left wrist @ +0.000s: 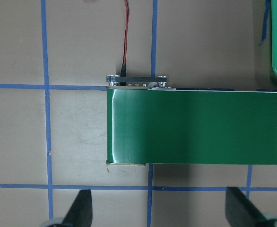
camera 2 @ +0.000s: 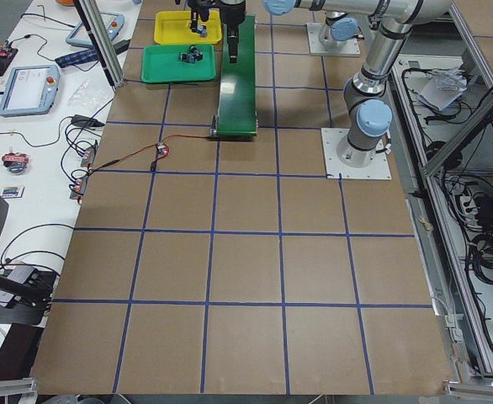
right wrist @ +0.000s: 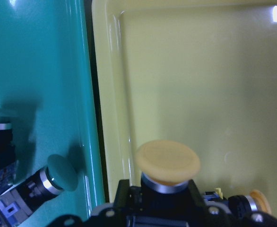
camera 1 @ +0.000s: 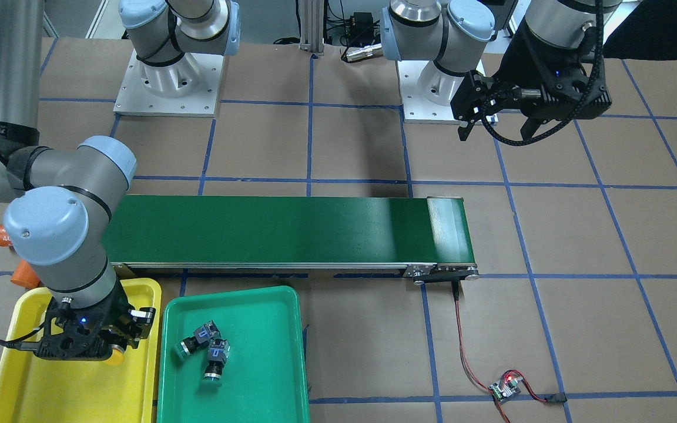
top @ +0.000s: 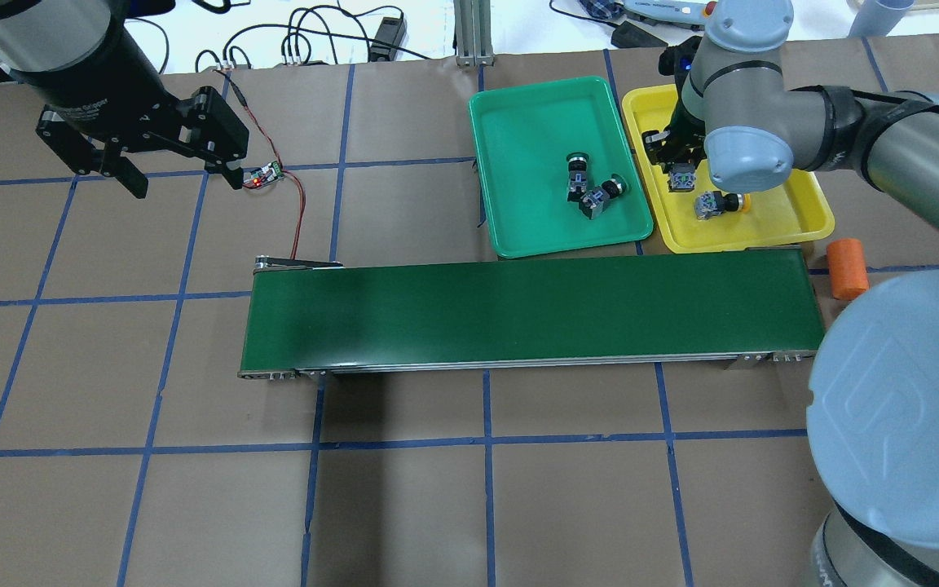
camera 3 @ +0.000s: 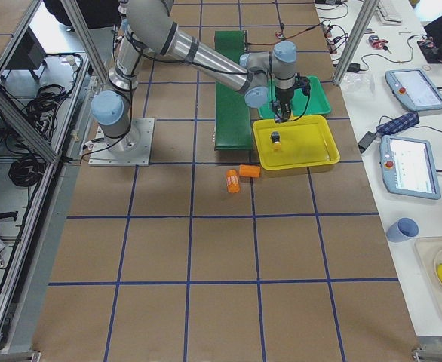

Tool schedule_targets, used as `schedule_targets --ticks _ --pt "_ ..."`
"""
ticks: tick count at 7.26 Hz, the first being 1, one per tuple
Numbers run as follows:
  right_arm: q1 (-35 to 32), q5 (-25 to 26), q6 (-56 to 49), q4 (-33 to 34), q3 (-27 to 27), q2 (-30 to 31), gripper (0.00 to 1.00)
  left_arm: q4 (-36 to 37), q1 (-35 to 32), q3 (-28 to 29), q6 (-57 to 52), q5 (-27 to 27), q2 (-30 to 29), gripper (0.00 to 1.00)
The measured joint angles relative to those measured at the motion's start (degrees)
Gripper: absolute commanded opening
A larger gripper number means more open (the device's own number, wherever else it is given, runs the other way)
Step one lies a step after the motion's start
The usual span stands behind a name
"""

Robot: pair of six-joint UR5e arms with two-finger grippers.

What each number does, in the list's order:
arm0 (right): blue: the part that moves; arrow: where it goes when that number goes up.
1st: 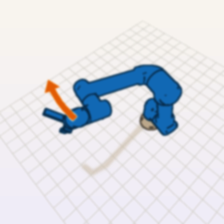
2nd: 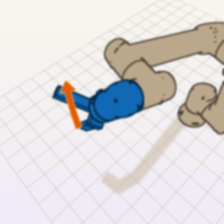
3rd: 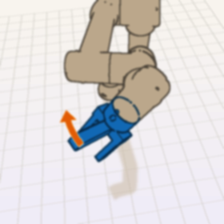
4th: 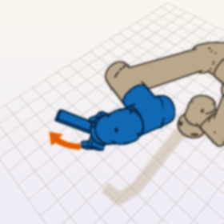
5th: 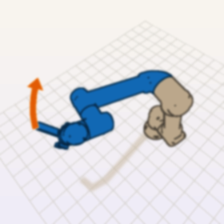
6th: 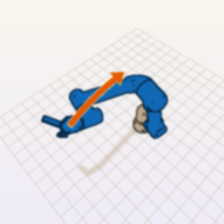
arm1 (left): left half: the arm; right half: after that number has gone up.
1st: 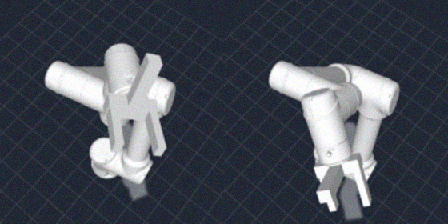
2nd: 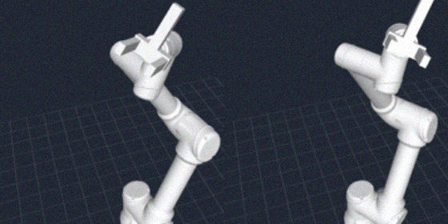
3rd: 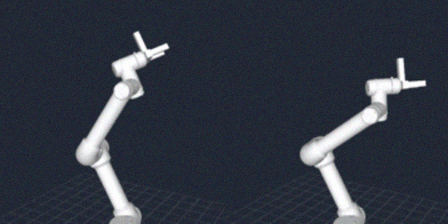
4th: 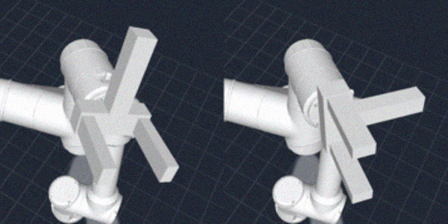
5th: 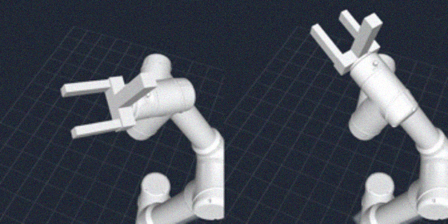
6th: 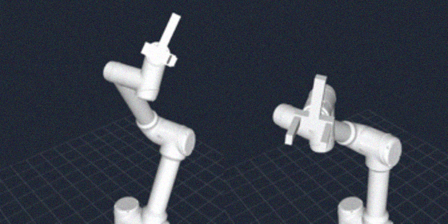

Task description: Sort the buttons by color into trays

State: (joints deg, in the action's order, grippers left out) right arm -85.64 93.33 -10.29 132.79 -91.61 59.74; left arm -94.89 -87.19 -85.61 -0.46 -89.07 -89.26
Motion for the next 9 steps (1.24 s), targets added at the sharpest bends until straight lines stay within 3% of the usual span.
schedule_targets --ticks 1,2,6,9 --pt "1.17 -0.15 -3.13 -0.42 -0.13 -0.21 0.88 0.44 0.0 0.05 0.11 0.13 -0.12 1.0" --pt "2.07 -0.46 -5.16 -0.68 -0.45 -0.25 1.0 0.79 0.0 0.32 0.22 0.35 -0.23 1.0" --pt "2.43 -1.83 -6.15 -2.26 -0.88 1.45 1.0 0.96 0.0 0.24 -0.05 -1.57 -0.17 1.0" --pt "2.68 -1.43 -5.86 -20.04 -0.67 12.7 1.0 1.02 0.0 0.19 -0.05 -2.13 -0.27 1.0"
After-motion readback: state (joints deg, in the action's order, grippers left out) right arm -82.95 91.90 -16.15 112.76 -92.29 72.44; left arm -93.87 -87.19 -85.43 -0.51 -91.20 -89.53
